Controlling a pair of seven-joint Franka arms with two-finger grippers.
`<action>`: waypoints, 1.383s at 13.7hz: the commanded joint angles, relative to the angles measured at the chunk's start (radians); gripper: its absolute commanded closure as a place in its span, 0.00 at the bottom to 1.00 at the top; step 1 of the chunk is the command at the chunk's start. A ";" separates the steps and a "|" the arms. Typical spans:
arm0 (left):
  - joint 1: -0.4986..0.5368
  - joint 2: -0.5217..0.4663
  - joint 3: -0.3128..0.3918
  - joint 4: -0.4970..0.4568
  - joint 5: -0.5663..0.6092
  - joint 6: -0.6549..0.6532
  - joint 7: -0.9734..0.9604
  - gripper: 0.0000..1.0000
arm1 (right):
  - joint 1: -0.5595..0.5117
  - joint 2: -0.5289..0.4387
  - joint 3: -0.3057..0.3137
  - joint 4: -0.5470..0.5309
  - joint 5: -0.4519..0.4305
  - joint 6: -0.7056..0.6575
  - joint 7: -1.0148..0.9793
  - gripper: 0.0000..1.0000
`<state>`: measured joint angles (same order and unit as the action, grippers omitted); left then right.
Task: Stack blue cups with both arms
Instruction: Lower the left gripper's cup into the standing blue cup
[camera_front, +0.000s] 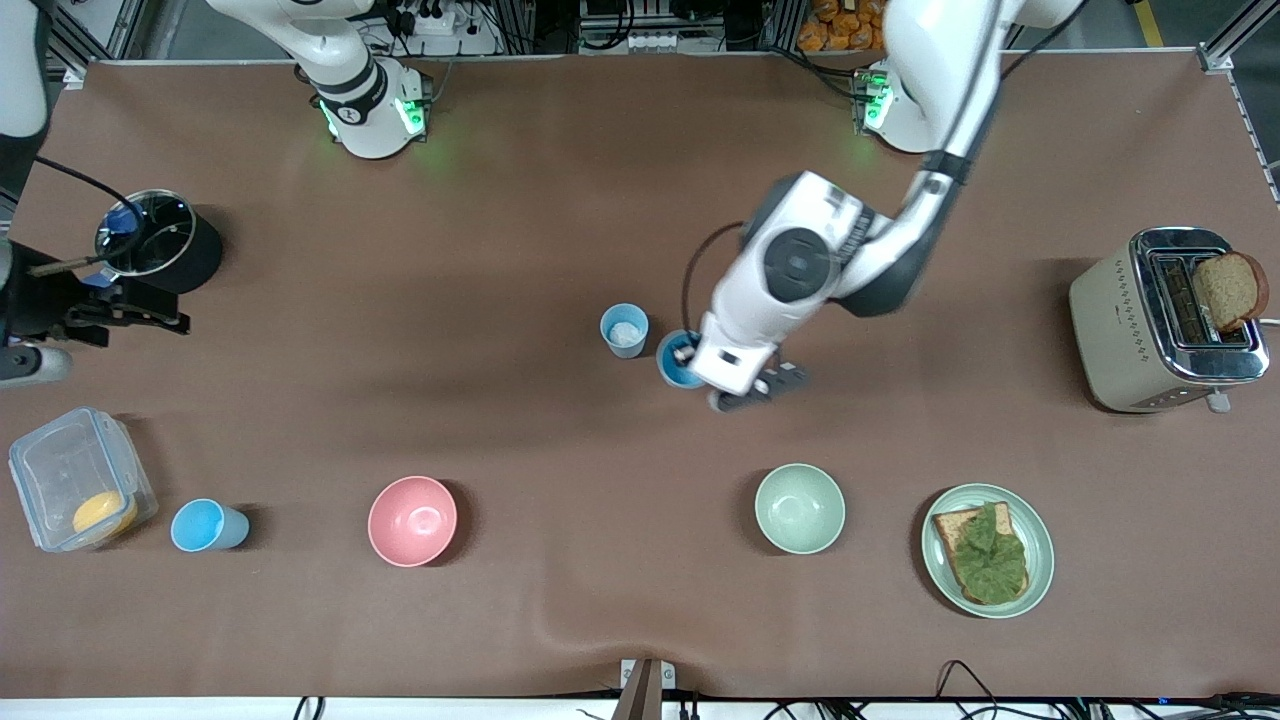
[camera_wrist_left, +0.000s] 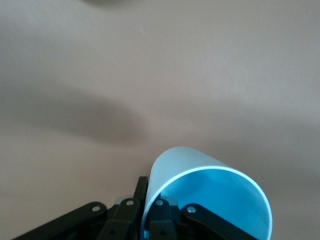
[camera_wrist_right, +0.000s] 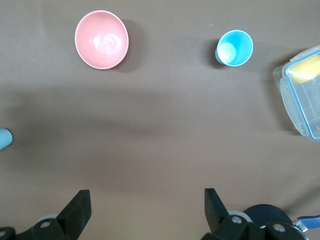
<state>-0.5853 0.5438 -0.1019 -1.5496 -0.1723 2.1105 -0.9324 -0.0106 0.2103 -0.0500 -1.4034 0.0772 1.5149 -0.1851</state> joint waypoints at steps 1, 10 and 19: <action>-0.083 0.024 0.016 0.017 0.037 0.009 -0.075 0.98 | -0.011 -0.101 0.027 -0.150 -0.042 0.055 -0.013 0.00; -0.165 0.080 0.014 0.016 0.073 0.080 -0.170 0.97 | -0.012 -0.187 0.028 -0.218 -0.046 0.093 0.002 0.00; -0.175 0.077 0.013 0.006 0.076 0.069 -0.249 0.97 | -0.012 -0.181 0.025 -0.192 -0.062 0.087 0.001 0.00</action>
<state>-0.7440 0.6222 -0.0940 -1.5489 -0.1220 2.1847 -1.1304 -0.0120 0.0306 -0.0355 -1.6067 0.0322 1.6170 -0.1888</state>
